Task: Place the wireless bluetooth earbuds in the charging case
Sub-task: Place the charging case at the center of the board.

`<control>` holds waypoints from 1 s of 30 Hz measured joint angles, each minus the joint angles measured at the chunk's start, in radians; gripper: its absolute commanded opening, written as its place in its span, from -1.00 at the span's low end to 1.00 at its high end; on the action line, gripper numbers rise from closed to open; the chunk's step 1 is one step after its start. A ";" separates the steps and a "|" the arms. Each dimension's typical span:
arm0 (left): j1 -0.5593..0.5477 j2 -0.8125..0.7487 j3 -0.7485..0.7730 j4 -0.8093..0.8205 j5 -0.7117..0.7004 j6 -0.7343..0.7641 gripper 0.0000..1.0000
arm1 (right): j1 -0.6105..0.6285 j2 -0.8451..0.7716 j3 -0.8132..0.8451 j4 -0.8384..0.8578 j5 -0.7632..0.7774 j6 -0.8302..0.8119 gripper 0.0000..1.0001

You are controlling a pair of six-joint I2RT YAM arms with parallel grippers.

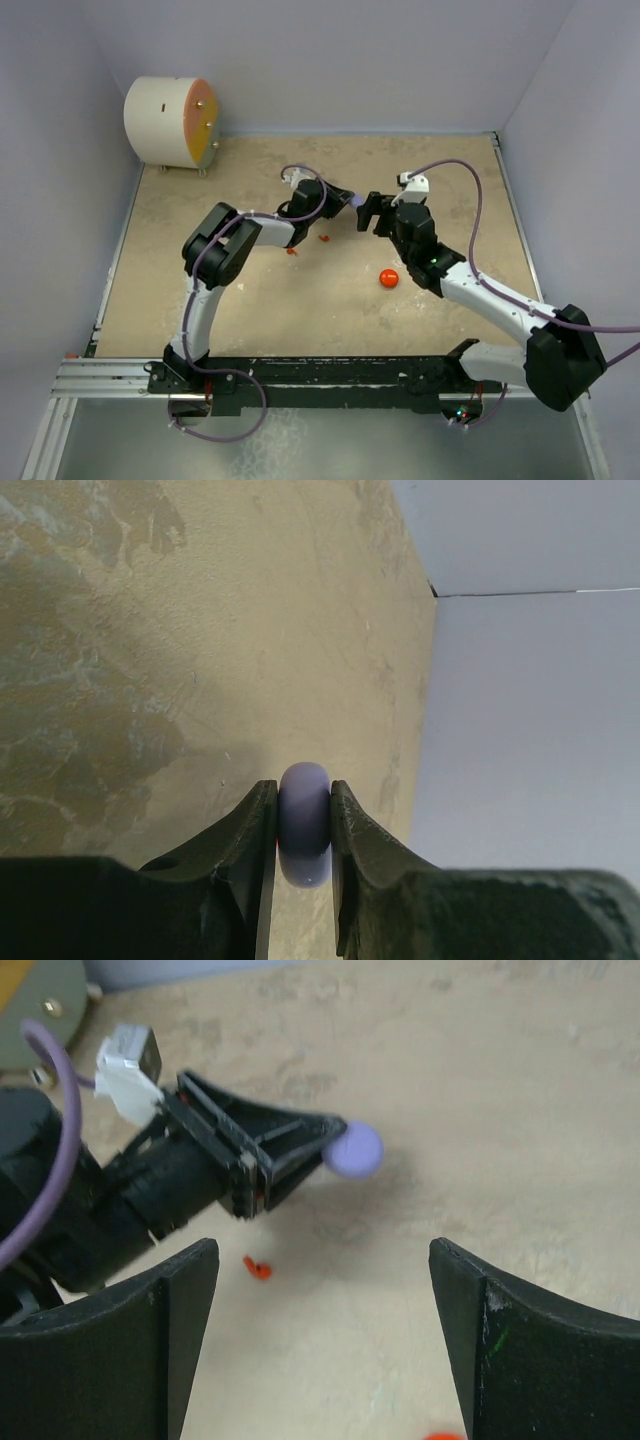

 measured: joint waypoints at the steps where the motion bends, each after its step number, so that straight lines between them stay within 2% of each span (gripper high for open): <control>1: 0.000 0.006 0.006 -0.004 0.002 0.003 -1.00 | 0.000 0.002 0.002 -0.041 -0.010 0.025 0.74; 3: 0.001 0.017 0.018 -0.012 0.008 0.008 -1.00 | 0.000 0.002 0.002 -0.117 -0.021 0.071 0.74; 8: 0.009 0.040 0.047 -0.024 0.030 0.018 -0.80 | 0.000 0.002 0.002 -0.252 -0.056 0.164 0.75; 14: 0.034 0.051 0.054 -0.052 0.063 0.034 -0.48 | 0.000 0.002 -0.026 -0.341 -0.074 0.244 0.76; 21: 0.058 0.062 0.074 -0.085 0.102 0.038 -0.21 | 0.000 0.002 -0.044 -0.403 -0.074 0.308 0.76; 30: 0.069 0.086 0.169 -0.143 0.157 0.064 -0.06 | 0.013 0.008 -0.068 -0.484 -0.069 0.381 0.78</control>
